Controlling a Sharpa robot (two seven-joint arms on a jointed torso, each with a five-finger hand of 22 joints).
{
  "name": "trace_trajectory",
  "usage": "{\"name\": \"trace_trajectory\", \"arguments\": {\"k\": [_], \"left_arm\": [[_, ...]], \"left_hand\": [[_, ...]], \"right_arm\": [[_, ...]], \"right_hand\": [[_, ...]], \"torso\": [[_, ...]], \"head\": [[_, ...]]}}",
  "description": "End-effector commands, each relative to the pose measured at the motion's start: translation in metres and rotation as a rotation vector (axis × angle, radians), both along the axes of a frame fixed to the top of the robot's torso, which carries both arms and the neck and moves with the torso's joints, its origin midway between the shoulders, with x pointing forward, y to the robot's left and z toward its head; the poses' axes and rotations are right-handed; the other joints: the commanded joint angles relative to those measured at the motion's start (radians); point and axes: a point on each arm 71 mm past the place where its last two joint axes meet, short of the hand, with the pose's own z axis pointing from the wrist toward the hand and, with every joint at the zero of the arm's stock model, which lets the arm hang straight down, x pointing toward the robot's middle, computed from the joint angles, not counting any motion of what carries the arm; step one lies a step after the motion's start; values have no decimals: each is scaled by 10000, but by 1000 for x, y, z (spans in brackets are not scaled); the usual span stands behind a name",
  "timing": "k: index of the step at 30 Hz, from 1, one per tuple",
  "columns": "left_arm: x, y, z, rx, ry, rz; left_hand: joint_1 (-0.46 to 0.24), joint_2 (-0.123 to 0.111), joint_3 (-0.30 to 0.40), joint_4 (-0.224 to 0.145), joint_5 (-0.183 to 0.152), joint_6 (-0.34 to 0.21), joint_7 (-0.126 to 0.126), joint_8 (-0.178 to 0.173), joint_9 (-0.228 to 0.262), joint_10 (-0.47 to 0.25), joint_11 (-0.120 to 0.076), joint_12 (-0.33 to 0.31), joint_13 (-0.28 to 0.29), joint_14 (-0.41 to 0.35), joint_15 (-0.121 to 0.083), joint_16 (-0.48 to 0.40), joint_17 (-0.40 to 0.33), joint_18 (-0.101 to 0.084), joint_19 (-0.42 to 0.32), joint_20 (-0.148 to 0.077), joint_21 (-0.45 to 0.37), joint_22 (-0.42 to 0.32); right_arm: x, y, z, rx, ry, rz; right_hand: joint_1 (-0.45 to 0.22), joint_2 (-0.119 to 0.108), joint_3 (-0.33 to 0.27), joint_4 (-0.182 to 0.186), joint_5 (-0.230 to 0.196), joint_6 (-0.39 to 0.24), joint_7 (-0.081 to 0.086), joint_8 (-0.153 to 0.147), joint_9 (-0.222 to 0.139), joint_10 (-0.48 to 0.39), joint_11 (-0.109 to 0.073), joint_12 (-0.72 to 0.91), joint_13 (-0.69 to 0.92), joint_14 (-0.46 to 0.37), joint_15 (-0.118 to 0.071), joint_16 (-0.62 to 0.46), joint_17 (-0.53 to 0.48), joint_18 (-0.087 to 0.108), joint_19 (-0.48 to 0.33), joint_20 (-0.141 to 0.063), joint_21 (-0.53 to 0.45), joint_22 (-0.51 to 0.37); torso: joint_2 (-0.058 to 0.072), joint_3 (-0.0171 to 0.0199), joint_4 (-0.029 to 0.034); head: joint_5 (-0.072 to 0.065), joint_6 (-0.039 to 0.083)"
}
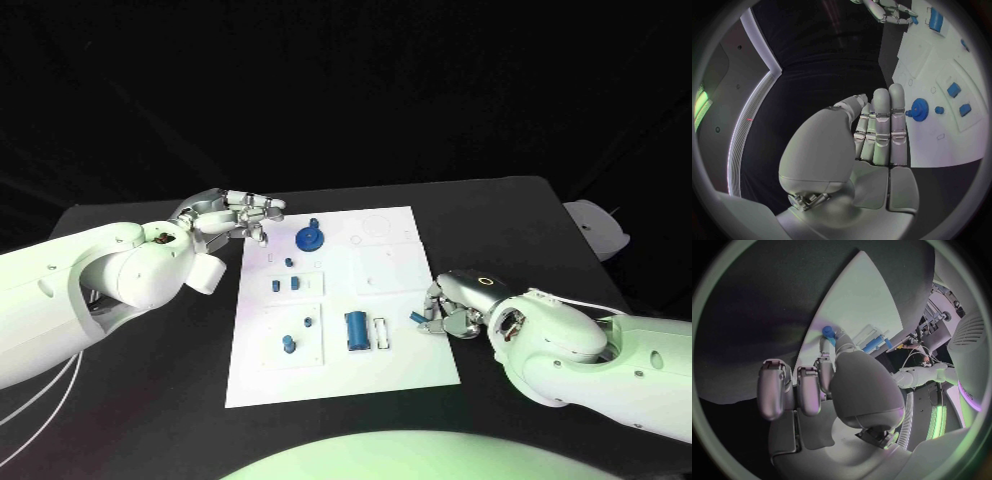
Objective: Assemble the parts on the task board
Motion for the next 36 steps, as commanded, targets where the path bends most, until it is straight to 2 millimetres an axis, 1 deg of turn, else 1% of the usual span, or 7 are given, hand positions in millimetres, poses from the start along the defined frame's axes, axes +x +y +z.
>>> {"name": "trace_trajectory", "arguments": {"k": [1,6,10,13,25,30,36], "left_arm": [[-1,-2,1,-100,-64,-124],[-1,-3,1,-107,-65,-140],[-1,-3,1,-100,-68,-118],[-1,-3,1,-91,-65,-97],[-1,-5,1,-81,-42,-100],[-1,-6,1,-91,-43,-121],[-1,-7,1,-94,-40,-133]], "left_hand": [[-28,117,30,87,37,-85,-15,68,-16,-75,13,49,-11,-66,27,-7,-19,141,49,31,-50,-18],[12,140,70,71,44,-89,-18,77,-22,-85,7,60,-13,-68,21,-5,-28,143,55,26,-57,-24],[14,141,74,70,44,-90,-18,77,-23,-86,7,61,-14,-69,21,-5,-29,144,56,26,-57,-25],[13,141,75,72,43,-91,-17,78,-23,-86,8,62,-14,-69,21,-4,-30,143,57,26,-58,-25],[22,162,99,75,46,-90,-16,85,-26,-89,7,70,-15,-68,20,-2,-36,144,61,24,-61,-29],[22,162,99,75,46,-90,-16,85,-26,-89,7,70,-15,-68,20,-2,-36,144,61,24,-61,-29],[22,162,99,75,46,-90,-16,85,-26,-89,7,70,-15,-68,20,-2,-36,144,61,24,-61,-29]], "right_arm": [[-4,-3,-13,-711,597,31],[-4,1,-12,-601,534,70],[-5,4,-10,-287,405,-11],[-6,6,-7,101,397,-182],[-13,27,12,1593,451,-370],[-13,33,13,1885,518,-463],[-12,35,11,2014,674,-556]], "right_hand": [[592,510,169,-2,196,-48,-6,-89,-208,-85,19,-113,-1717,680,13,-48,892,-41,266,-37,-77,2081],[603,413,558,-30,769,1,-9,-199,-226,-88,17,-141,-1719,689,12,-34,925,-49,287,-28,-30,2095],[616,378,858,-35,991,32,-27,-241,-221,-57,-2,-105,-1687,708,0,8,998,-69,329,-35,72,2122],[598,248,1216,-38,1183,66,-38,-269,-198,-21,-5,-62,-1649,721,-6,39,1050,-86,366,-48,160,2146],[98,-226,2242,134,1421,113,-25,-351,-93,32,1,-46,-1613,727,-4,62,1089,-101,400,-42,243,2165],[-159,-327,2521,264,1433,132,-23,-366,-52,50,6,-39,-1603,726,1,59,1086,-101,400,-36,242,2164],[-433,-414,2741,407,1412,168,-30,-361,-2,78,1,-16,-1583,731,-1,69,1105,-106,412,-37,271,2171]], "torso": [[-2,-2,-2],[7,3,4],[2,12,-2],[-6,4,-8],[9,12,12],[5,-7,11],[11,-6,2]], "head": [[-2,-19],[52,-29],[70,-49],[92,-74],[67,-82],[88,-88],[117,-106]]}}
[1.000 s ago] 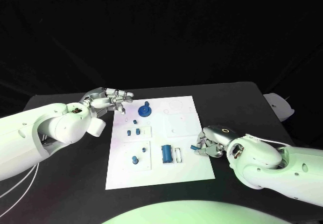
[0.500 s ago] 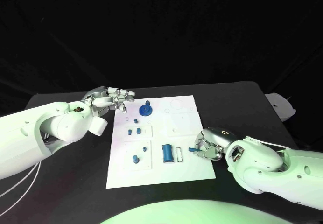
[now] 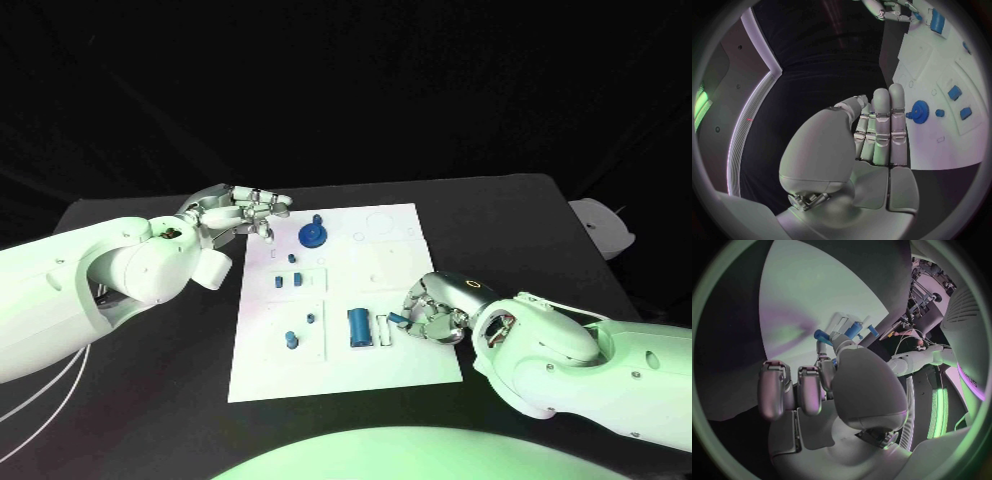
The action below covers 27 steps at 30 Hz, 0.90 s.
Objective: Assemble the parts on the task board
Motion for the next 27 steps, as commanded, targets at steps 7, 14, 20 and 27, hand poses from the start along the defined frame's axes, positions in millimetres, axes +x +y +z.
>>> {"name": "trace_trajectory", "arguments": {"k": [7,14,20,27], "left_arm": [[-1,-2,1,-70,-47,-66],[0,-2,1,-61,-46,-49],[0,-2,1,-7,-80,-67],[0,-2,1,119,-157,-109]], "left_hand": [[20,88,41,9,46,-56,20,50,-18,-92,9,39,-17,-68,20,-1,-20,143,64,24,-64,-18],[20,88,41,9,46,-56,20,50,-18,-92,9,39,-17,-68,20,-1,-20,143,64,24,-64,-18],[20,88,41,9,46,-56,20,50,-18,-92,9,39,-17,-68,20,-1,-20,143,64,24,-64,-18],[20,88,41,9,46,-56,20,50,-18,-92,9,39,-17,-68,20,-1,-20,143,64,24,-64,-18]], "right_arm": [[0,7,-8,293,692,-256],[0,11,-14,208,1047,-176],[1,14,-16,238,1168,-160],[1,15,-17,236,1169,-121]], "right_hand": [[-482,-147,153,155,58,141,-68,-4,292,91,18,37,-527,730,3,24,1089,-102,405,-35,36,2169],[-1020,-372,-63,382,277,216,-54,12,355,108,35,25,-532,718,18,-9,1036,-88,378,-25,-36,2149],[-1387,-403,-306,563,351,267,-59,20,399,138,35,63,-501,722,17,-3,1049,-88,379,-21,-32,2150],[-1952,-384,-805,640,129,323,-55,23,448,169,44,108,-463,725,25,4,1061,-90,382,-15,-24,2153]], "torso": [[0,8,-8],[-5,1,-17],[-5,8,-13],[-10,9,-23]], "head": [[36,-53],[52,-87],[48,-89],[69,-69]]}}
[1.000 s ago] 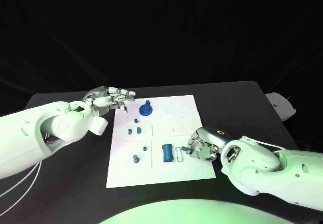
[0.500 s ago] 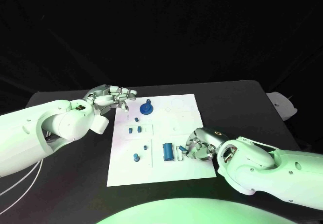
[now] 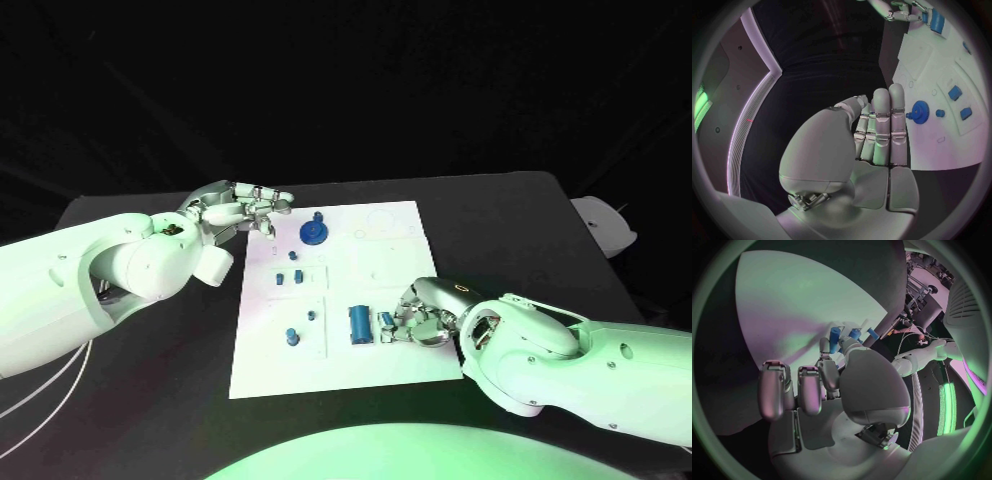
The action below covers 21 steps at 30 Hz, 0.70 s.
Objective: Assemble the parts on the task board
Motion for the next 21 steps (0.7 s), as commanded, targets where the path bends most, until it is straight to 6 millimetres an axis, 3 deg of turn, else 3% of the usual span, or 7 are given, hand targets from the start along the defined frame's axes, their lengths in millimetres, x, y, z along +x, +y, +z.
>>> {"name": "trace_trajectory", "arguments": {"k": [1,10,17,20,21], "left_arm": [[0,-2,1,79,-129,-96],[0,-2,1,126,-108,-99],[0,-2,1,137,-92,-104],[0,-2,0,144,-74,-114],[0,-2,0,148,-62,-119]], "left_hand": [[20,89,42,9,46,-56,20,50,-10,-92,9,39,-9,-68,20,-1,-10,144,64,24,-64,-9],[27,96,68,12,47,-60,18,58,-15,-100,8,49,-11,-68,20,2,-18,143,70,22,-70,-14],[33,99,76,9,48,-61,18,60,-16,-102,7,51,-12,-68,19,2,-20,144,71,22,-70,-15],[33,99,76,9,48,-61,18,60,-16,-102,7,51,-12,-68,19,2,-20,144,71,22,-70,-15],[33,99,76,9,48,-61,18,60,-16,-102,7,51,-12,-68,19,2,-20,144,71,22,-70,-15]], "right_arm": [[-1,1,-2,-74,175,81],[-1,4,-2,-21,203,119],[-1,5,-1,46,202,124],[-2,6,-1,96,198,122],[-2,6,-1,133,206,115]], "right_hand": [[-109,-3,-120,-2,-49,18,34,-41,6,57,10,41,257,725,23,3,1062,-90,382,-15,-23,2155],[-468,111,-550,13,-83,48,23,-54,44,67,3,60,280,725,18,1,1060,-90,383,-19,-21,2156],[-810,265,-1057,21,-529,59,7,-75,87,72,-8,70,300,725,10,0,1060,-88,380,-24,-31,2153],[-997,343,-1335,21,-893,74,-1,-77,115,73,-14,72,307,724,5,-3,1057,-87,379,-26,-35,2152],[-1129,404,-1572,21,-1336,81,-6,-78,140,73,-17,71,311,725,1,-2,1059,-87,379,-28,-36,2152]], "torso": [[-3,4,-9],[1,5,-1],[5,4,-5],[0,4,-6],[0,4,-5]], "head": [[19,11],[-19,58],[-12,42],[-14,40],[-16,41]]}}
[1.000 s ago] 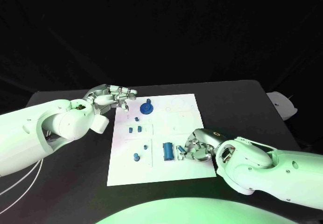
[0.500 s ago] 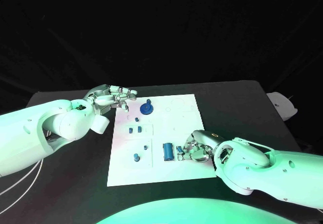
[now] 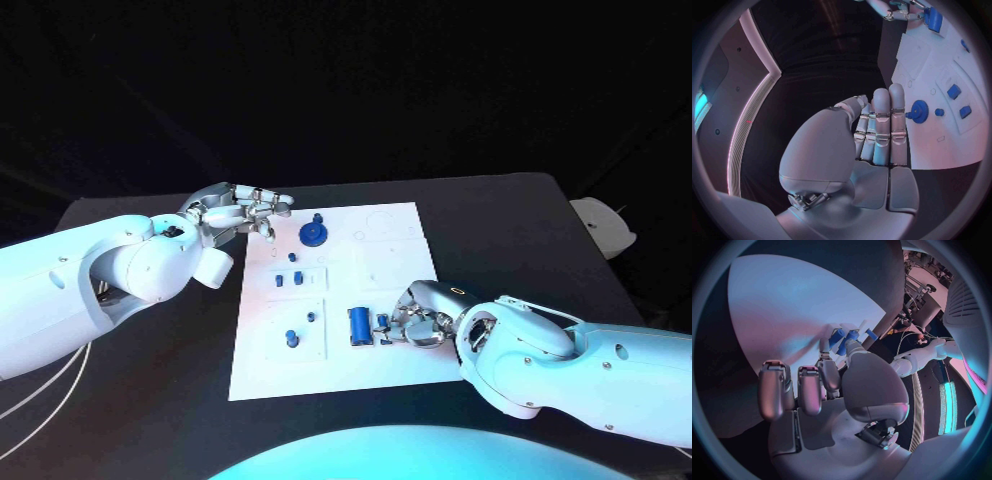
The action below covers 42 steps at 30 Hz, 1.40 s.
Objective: Assemble the parts on the task board
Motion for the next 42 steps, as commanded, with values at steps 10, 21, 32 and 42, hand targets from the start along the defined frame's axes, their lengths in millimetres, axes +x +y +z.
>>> {"name": "trace_trajectory", "arguments": {"k": [10,21,32,42], "left_arm": [[0,-1,0,32,49,-77],[0,0,0,40,50,-40],[0,1,0,49,49,-16],[0,1,0,48,46,-13]], "left_hand": [[37,106,88,10,49,-60,18,63,-10,-67,-29,54,-13,-68,18,2,-14,143,73,21,-30,-17],[38,114,101,14,50,-60,20,67,-12,-70,-29,59,-14,-68,18,3,-17,143,75,20,-32,-19],[58,125,129,6,52,-60,18,73,-15,-73,-31,67,-14,-68,16,5,-23,144,79,18,-34,-22],[69,129,147,0,53,-61,18,78,-17,-76,-32,72,-15,-68,14,6,-26,144,82,16,-35,-23]], "right_arm": [[-2,-4,2,45,-19,-40],[-5,-13,-1,-273,304,448],[-7,-11,-1,-293,332,722],[-5,-10,-3,-306,314,628]], "right_hand": [[-272,239,-615,-12,-640,105,-21,-34,80,98,-26,114,354,733,-5,15,1090,-92,390,-35,-10,2153],[610,426,-752,-172,-20,90,-31,-54,139,109,-39,139,386,737,-16,32,1119,-112,426,-47,90,2179],[688,400,-797,-187,-34,88,-27,-58,144,107,-37,136,386,735,-14,26,1109,-109,419,-46,76,2176],[702,456,-815,-149,-19,115,-32,-46,154,116,-39,156,401,741,-14,42,1138,-115,430,-45,105,2183]], "torso": [[-5,-4,9],[0,2,6],[-4,-5,9],[3,-8,1]], "head": [[18,-36],[100,-5],[118,0],[111,8]]}}
